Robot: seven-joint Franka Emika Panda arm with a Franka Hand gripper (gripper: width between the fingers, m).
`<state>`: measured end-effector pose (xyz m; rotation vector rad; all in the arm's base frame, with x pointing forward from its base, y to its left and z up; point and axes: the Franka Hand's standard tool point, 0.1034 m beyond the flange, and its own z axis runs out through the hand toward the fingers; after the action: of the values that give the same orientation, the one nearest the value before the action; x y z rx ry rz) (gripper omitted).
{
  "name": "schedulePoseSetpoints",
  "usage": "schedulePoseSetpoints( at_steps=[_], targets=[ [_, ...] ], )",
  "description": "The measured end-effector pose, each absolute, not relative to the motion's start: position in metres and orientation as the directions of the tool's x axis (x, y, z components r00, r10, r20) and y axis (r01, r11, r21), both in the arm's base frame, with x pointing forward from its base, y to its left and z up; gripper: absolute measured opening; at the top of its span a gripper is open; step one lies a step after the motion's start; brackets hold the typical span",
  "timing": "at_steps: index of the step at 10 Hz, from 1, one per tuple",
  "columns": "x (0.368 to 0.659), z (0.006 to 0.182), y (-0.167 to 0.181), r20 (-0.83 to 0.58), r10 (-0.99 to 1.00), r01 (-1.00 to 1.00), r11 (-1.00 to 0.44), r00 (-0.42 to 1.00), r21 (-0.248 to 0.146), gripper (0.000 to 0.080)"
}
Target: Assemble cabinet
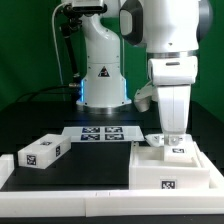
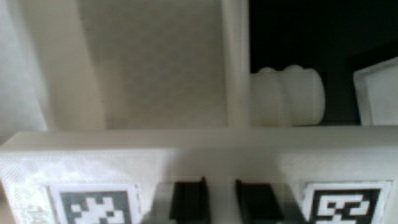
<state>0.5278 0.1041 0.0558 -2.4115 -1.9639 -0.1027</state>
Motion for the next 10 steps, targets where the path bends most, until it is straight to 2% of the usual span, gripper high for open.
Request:
schedulePoseSetpoints(
  at_steps=[7,10],
  targets=[
    [0.565,0.055,0.097,0.064,0.977,0.979,-0.205,0.204,0.007,0.0070],
    [0.569,0.056,0.096,0.063,0.976,0.978,-0.207,0.206,0.006,0.0070]
  ],
)
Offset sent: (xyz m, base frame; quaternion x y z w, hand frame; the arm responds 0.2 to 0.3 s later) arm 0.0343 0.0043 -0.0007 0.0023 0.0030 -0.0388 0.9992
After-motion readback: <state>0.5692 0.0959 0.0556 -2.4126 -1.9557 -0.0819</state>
